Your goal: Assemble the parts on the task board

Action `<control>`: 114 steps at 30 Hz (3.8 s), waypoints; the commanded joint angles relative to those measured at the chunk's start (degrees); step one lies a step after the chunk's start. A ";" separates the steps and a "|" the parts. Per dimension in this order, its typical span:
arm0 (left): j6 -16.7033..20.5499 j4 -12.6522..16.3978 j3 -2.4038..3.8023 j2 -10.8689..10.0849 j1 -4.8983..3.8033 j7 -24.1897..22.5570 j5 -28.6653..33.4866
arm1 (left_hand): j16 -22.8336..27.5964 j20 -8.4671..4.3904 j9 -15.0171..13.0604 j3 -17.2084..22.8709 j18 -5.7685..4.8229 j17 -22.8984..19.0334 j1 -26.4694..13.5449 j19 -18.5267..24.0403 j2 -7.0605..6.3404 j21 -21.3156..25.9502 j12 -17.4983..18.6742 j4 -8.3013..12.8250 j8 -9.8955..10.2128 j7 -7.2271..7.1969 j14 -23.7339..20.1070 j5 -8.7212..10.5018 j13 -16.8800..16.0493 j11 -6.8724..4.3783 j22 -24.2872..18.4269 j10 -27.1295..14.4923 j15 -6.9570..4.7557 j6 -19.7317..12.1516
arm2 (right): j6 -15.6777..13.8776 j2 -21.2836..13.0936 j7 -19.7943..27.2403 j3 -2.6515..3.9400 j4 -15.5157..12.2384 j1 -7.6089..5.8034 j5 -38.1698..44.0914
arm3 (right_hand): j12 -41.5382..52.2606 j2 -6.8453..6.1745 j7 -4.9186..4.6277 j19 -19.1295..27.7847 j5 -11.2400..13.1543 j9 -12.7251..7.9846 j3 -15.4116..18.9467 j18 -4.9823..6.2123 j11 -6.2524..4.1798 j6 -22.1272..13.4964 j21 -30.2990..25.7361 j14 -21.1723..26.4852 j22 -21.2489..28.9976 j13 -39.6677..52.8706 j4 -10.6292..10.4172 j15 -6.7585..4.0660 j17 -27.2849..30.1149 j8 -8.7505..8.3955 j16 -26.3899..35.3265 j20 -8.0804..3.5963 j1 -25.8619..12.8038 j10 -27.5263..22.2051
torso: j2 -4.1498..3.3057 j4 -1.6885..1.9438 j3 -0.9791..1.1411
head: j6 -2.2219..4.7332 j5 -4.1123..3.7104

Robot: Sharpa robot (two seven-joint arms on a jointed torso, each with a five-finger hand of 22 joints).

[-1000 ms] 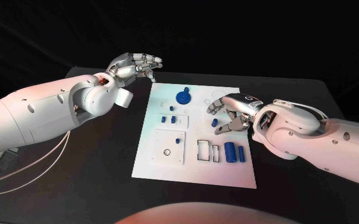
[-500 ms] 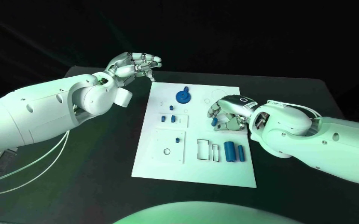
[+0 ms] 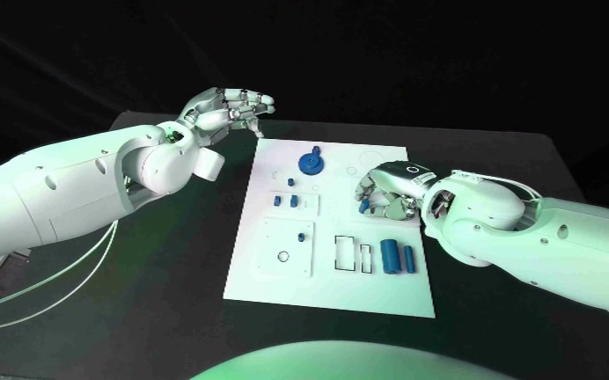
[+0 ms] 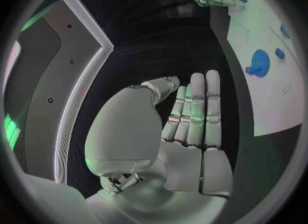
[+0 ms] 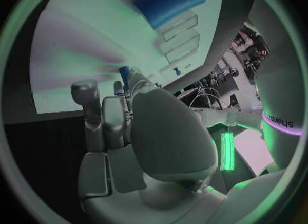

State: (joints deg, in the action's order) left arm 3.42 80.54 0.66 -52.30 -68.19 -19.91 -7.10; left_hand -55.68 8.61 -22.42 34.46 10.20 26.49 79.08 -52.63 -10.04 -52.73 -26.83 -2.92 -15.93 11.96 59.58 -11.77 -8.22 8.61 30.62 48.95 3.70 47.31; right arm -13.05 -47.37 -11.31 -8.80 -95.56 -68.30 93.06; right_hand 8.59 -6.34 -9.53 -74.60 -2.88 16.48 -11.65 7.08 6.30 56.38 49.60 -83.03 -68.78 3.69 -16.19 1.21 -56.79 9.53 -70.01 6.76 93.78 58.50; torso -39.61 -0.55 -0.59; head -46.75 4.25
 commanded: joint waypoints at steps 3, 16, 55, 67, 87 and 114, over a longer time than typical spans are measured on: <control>-1.22 0.03 0.02 0.03 -0.01 -0.26 -0.26 | 0.38 0.26 0.06 -0.39 0.42 -0.09 -0.54 0.00 -0.06 0.36 0.02 0.04 0.13 0.38 -0.29 -0.21 0.05 0.01 -0.05 -0.41 0.11 -0.40 | 1.08 0.17 -0.61 -0.01 0.18 0.18 0.89 | -0.23 -0.80 0.19 -0.80 -0.04 -0.29 -2.34 0.23 -0.21 1.12 1.41 -0.41 -0.81 -0.07 -0.07 -0.17 -0.66 0.39 -0.74 -0.05 -0.85 1.56 | 0.01 -0.03 0.04 | -0.14 0.08; -1.30 0.09 0.02 -0.02 -0.01 -0.13 -0.31 | 0.38 0.28 0.05 -0.42 0.41 -0.08 -0.61 -0.04 0.00 0.43 -0.05 -0.01 0.10 0.39 -0.29 -0.21 0.05 0.02 -0.11 -0.42 0.12 -0.40 | -0.47 0.38 -0.64 -0.01 0.14 0.32 0.19 | -0.27 -1.50 1.28 -1.95 -0.01 -0.22 -11.59 -0.26 -1.41 4.13 4.64 -0.98 -3.13 0.14 0.85 -1.09 -2.62 1.81 -2.56 -0.74 -3.46 6.88 | -0.02 0.01 -0.03 | -0.40 -0.04; -1.05 -0.34 -0.10 0.37 -0.02 -0.18 -0.94 | 0.39 0.29 0.06 -0.47 0.42 -0.09 -0.64 -0.10 -0.01 0.55 -0.13 0.00 0.11 0.40 -0.30 -0.22 0.06 0.03 -0.21 -0.54 0.13 -0.49 | -5.59 -0.38 -0.96 0.86 -8.00 -3.13 -8.64 | -1.24 -2.46 1.71 -1.92 0.00 2.25 -20.22 -0.37 -2.00 3.82 5.32 -1.00 -4.43 0.21 5.98 -1.59 -2.84 5.38 -3.22 -1.30 -8.66 9.81 | 0.07 0.10 -0.06 | -0.56 0.83; -1.43 -1.73 -0.23 1.64 0.00 -0.19 -0.98 | 0.39 0.29 0.06 -0.47 0.42 -0.09 -0.64 -0.10 -0.01 0.55 -0.13 0.00 0.11 0.40 -0.30 -0.22 0.06 0.03 -0.21 -0.54 0.13 -0.49 | -4.61 10.38 0.57 0.47 -6.04 1.38 -5.31 | -1.48 -2.51 1.49 -1.67 -0.01 2.45 -20.83 -0.28 -1.89 3.31 4.78 -0.97 -4.28 0.18 6.67 -1.51 -2.75 5.50 -3.18 -1.27 -9.27 9.71 | 0.00 0.01 -0.05 | -0.93 2.93; -1.76 -2.03 -0.30 2.32 0.01 -0.24 -0.99 | 0.39 0.29 0.06 -0.47 0.42 -0.09 -0.64 -0.10 -0.01 0.55 -0.13 0.00 0.11 0.40 -0.30 -0.22 0.06 0.03 -0.21 -0.54 0.13 -0.49 | -3.05 14.99 0.44 -0.35 -2.41 5.76 -3.92 | -1.54 -2.48 1.38 -1.61 0.00 2.60 -21.19 -0.25 -1.82 3.14 4.62 -0.97 -4.26 0.21 7.23 -1.48 -2.74 5.66 -3.20 -1.25 -9.55 9.78 | 0.08 -0.10 -0.01 | -1.53 4.46; -1.89 -1.95 -0.30 2.21 0.01 -0.12 -1.02 | 0.39 0.29 0.04 -0.49 0.42 -0.09 -0.62 -0.15 0.02 0.64 -0.25 0.04 0.04 0.37 -0.32 -0.23 0.05 0.01 -0.29 -0.56 0.13 -0.47 | -1.55 15.47 -1.75 -0.56 -1.44 6.02 0.52 | -1.60 -2.59 1.36 -1.53 0.00 2.74 -21.33 -0.22 -1.79 3.04 4.43 -0.97 -4.22 0.22 7.53 -1.43 -2.69 5.80 -3.19 -1.21 -10.02 9.81 | 0.03 -0.01 -0.09 | -1.75 4.45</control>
State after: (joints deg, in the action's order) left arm 2.57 78.48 0.34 -50.13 -68.17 -19.68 -7.92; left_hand -55.68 8.60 -22.43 34.30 10.20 26.50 79.08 -52.63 -10.04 -52.49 -26.83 -2.76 -15.93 12.16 59.58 -11.77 -8.25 8.61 30.38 48.95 3.70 47.10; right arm -15.53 -31.98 -12.22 -9.35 -97.11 -62.34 91.33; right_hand 6.82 -9.11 -8.08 -76.65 -2.62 19.14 -32.90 7.09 5.10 59.26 54.22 -83.93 -73.06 3.81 -8.93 -0.12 -59.55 14.98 -73.24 5.54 84.06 67.47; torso -39.58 -0.55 -0.66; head -48.46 8.71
